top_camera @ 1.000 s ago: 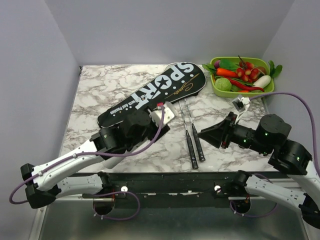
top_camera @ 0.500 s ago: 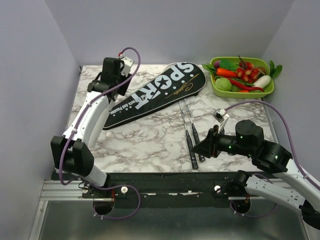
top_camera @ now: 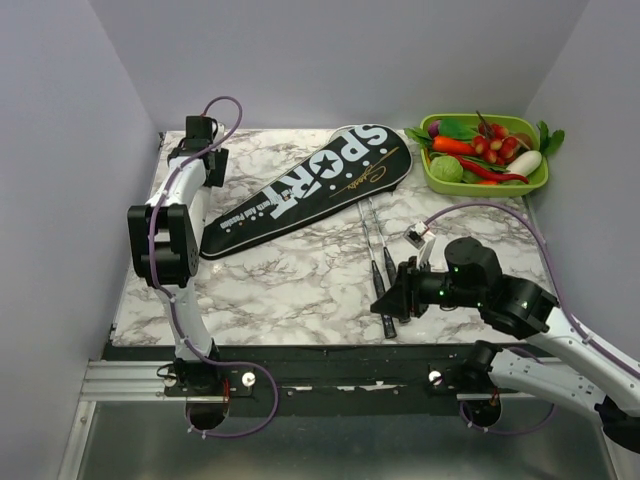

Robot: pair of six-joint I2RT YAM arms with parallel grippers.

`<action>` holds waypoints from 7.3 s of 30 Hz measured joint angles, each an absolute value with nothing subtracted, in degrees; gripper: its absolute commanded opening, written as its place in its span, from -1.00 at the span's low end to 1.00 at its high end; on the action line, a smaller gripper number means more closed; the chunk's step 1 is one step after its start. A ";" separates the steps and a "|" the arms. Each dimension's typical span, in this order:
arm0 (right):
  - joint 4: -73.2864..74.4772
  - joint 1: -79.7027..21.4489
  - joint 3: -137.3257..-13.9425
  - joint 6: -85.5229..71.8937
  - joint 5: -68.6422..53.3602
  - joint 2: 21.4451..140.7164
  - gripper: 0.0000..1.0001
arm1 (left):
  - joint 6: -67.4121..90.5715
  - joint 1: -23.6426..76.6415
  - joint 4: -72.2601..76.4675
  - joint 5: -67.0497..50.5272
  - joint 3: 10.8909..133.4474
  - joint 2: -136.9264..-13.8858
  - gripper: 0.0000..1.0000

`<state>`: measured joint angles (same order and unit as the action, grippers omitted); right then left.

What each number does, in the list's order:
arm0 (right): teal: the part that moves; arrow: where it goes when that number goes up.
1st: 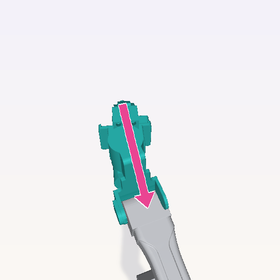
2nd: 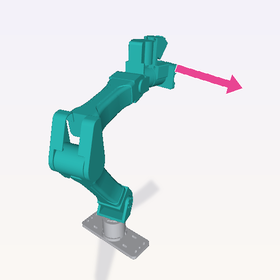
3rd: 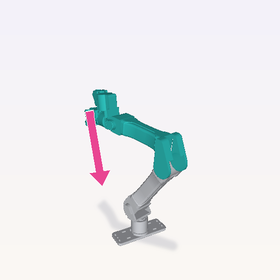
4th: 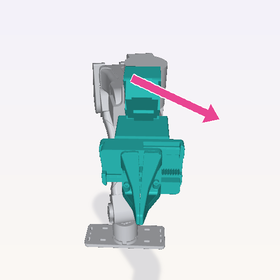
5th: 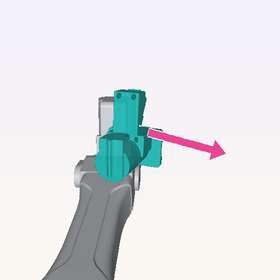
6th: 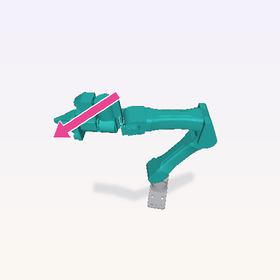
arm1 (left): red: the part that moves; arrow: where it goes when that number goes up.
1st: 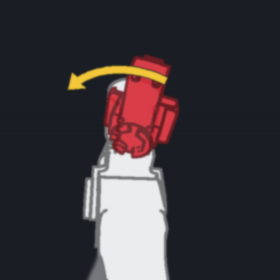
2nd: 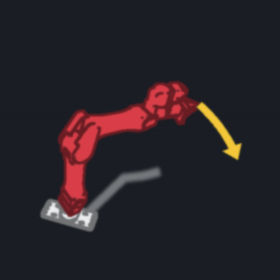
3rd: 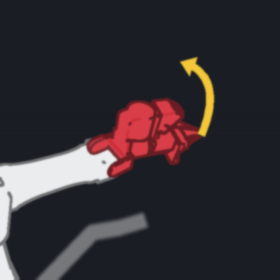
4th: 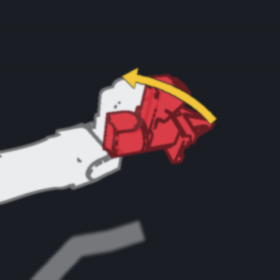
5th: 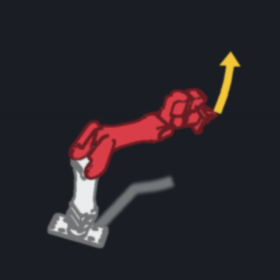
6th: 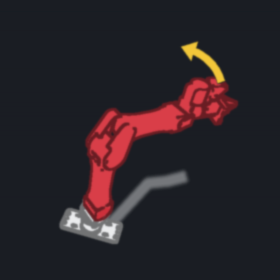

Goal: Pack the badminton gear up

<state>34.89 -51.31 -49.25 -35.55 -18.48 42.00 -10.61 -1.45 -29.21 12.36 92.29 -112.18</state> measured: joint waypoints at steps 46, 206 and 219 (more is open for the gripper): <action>45.74 -51.31 -55.13 -33.34 -1.76 42.74 0.51 | -11.07 22.92 -18.81 2.28 69.17 -91.35 0.97; 25.28 -21.89 -75.20 -17.56 -2.59 98.13 0.67 | 32.18 46.63 1.21 16.82 38.33 -67.85 -1.00; 12.16 -29.06 -67.20 -37.63 -27.64 92.64 0.67 | 31.70 46.63 3.07 15.70 38.02 -67.13 -1.00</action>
